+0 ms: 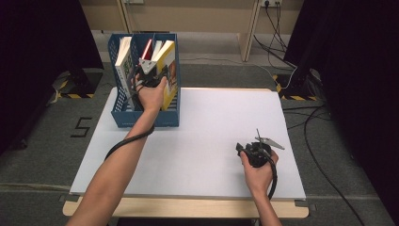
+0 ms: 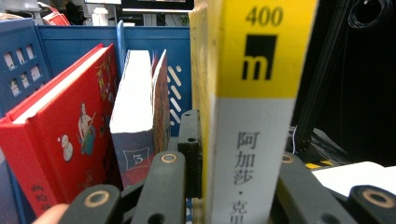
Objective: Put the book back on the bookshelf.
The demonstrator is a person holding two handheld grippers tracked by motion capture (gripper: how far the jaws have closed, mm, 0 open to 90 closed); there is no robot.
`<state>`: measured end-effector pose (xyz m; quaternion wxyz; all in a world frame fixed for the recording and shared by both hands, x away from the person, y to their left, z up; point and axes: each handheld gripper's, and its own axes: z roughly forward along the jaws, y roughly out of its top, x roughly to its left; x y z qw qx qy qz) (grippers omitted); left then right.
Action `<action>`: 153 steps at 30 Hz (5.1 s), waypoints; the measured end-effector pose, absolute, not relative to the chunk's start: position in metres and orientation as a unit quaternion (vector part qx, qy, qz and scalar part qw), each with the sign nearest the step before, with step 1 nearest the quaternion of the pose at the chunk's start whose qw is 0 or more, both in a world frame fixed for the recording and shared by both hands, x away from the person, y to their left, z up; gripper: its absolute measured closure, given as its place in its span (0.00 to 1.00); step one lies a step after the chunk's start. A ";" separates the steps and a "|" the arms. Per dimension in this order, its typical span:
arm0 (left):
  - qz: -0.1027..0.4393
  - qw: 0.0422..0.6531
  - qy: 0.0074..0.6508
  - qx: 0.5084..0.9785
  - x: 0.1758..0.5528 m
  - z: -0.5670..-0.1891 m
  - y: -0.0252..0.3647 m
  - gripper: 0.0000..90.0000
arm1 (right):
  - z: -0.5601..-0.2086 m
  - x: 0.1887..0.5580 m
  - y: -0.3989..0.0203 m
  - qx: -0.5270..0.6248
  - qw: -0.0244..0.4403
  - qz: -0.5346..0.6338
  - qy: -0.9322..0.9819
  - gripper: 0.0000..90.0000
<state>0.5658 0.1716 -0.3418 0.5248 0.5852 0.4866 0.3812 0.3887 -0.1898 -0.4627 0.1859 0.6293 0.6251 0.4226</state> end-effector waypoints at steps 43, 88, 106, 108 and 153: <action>0.375 0.497 0.503 0.600 0.578 -0.384 0.170 0.83 | -0.465 0.389 -0.188 0.630 0.182 0.418 0.629 0.60; 0.355 0.469 0.487 0.645 0.531 -0.378 0.188 0.80 | -0.463 0.385 -0.184 0.625 0.187 0.419 0.631 0.59; 0.348 0.467 0.484 0.653 0.538 -0.374 0.187 0.84 | -0.465 0.386 -0.183 0.627 0.183 0.415 0.633 0.59; 0.347 0.472 0.487 0.647 0.538 -0.374 0.187 0.84 | -0.465 0.386 -0.183 0.627 0.183 0.415 0.633 0.59; 0.365 0.481 0.501 0.621 0.562 -0.374 0.173 0.78 | -0.465 0.386 -0.184 0.624 0.184 0.417 0.635 0.59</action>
